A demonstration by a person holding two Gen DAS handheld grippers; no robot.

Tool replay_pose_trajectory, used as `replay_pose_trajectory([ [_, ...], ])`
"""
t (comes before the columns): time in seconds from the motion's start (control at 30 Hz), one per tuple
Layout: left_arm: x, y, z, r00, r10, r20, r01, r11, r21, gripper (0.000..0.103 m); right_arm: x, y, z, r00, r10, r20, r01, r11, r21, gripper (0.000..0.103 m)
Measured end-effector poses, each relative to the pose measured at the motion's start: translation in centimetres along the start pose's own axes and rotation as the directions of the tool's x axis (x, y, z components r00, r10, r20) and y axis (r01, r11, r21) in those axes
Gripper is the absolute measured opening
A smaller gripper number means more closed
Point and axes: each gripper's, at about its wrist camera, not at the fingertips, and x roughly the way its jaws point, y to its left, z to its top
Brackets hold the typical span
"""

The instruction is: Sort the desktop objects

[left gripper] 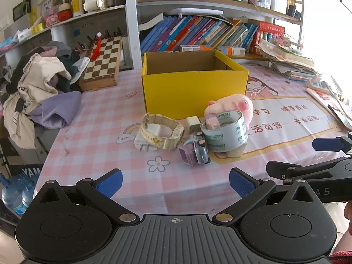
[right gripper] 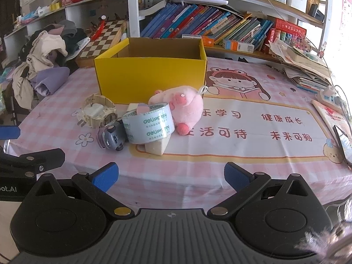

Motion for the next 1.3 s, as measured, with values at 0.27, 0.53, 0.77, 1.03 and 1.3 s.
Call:
replay_pose_trajectory([
  [0.27, 0.12, 0.22, -0.04, 1.000, -0.010, -0.004, 0.010, 1.000, -0.004, 0.103, -0.05, -0.31, -0.15, 1.000, 0.002, 0.005, -0.002, 1.000, 0.001, 0.103],
  [0.53, 0.11, 0.42, 0.01, 1.000, -0.006, -0.004, 0.006, 1.000, -0.013, 0.103, -0.07, -0.54, -0.23, 1.000, 0.001, 0.008, -0.001, 1.000, -0.003, 0.103],
  [0.77, 0.02, 0.34, -0.04, 1.000, -0.001, -0.005, 0.001, 1.000, -0.010, 0.103, -0.14, -0.61, -0.25, 1.000, 0.001, 0.009, 0.000, 1.000, -0.005, 0.103],
  [1.03, -0.25, 0.14, -0.13, 1.000, 0.003, 0.000, -0.003, 1.000, -0.006, 0.103, -0.21, -0.41, -0.23, 1.000, 0.001, 0.009, -0.001, 1.000, -0.005, 0.103],
  [1.3, -0.48, 0.16, -0.14, 1.000, 0.005, 0.008, -0.005, 1.000, -0.003, 0.103, -0.50, -0.44, -0.25, 1.000, 0.016, 0.015, -0.016, 1.000, -0.005, 0.103],
])
